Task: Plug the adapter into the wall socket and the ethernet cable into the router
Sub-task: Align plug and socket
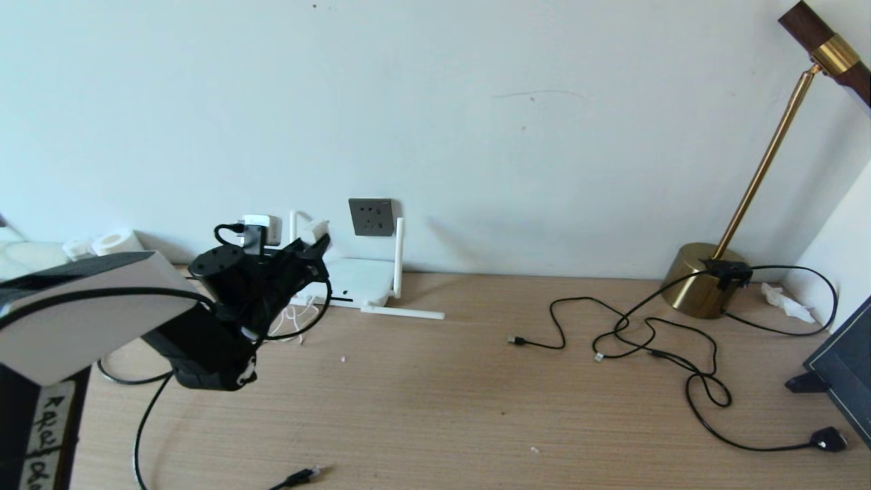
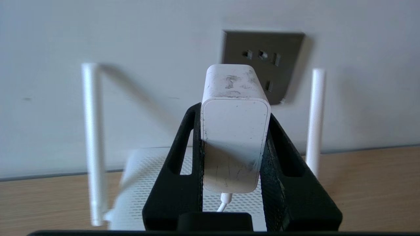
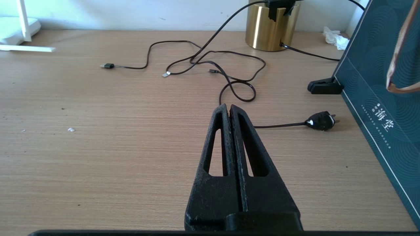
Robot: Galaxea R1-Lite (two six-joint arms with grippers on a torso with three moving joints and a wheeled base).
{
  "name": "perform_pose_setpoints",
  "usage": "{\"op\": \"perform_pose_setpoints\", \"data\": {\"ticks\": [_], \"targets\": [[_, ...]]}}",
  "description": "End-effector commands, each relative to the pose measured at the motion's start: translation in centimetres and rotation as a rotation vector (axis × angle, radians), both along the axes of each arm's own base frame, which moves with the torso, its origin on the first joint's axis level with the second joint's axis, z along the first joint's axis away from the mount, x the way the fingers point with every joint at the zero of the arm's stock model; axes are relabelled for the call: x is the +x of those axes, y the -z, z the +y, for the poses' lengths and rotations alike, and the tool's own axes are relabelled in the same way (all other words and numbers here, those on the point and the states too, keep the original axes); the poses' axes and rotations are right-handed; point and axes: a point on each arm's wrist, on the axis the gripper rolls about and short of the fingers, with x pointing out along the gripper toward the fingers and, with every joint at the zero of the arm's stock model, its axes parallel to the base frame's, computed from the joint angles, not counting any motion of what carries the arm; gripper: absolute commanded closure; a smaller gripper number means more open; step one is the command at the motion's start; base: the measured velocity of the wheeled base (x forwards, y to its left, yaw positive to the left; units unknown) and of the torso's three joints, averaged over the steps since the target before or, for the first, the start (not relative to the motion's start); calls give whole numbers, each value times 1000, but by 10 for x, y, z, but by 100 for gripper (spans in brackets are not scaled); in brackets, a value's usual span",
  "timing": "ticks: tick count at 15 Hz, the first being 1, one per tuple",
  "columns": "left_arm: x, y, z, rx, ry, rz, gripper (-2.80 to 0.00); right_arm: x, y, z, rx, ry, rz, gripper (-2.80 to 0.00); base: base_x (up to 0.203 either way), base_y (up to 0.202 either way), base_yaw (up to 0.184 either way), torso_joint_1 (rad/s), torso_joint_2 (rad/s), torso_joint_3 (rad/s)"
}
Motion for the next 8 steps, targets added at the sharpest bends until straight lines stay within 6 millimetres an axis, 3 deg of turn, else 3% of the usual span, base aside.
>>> {"op": "perform_pose_setpoints", "data": {"ticks": [1,5,8], "targets": [[11,12,-21,6,-17,-14,0,0,0,0,0,0,0,0,0,0,0,0,0,0],[21,13,-60,-36,-75,-64,0,0,0,0,0,0,0,0,0,0,0,0,0,0],[27,14,-65,-31,-90,-85,0,0,0,0,0,0,0,0,0,0,0,0,0,0]]}}
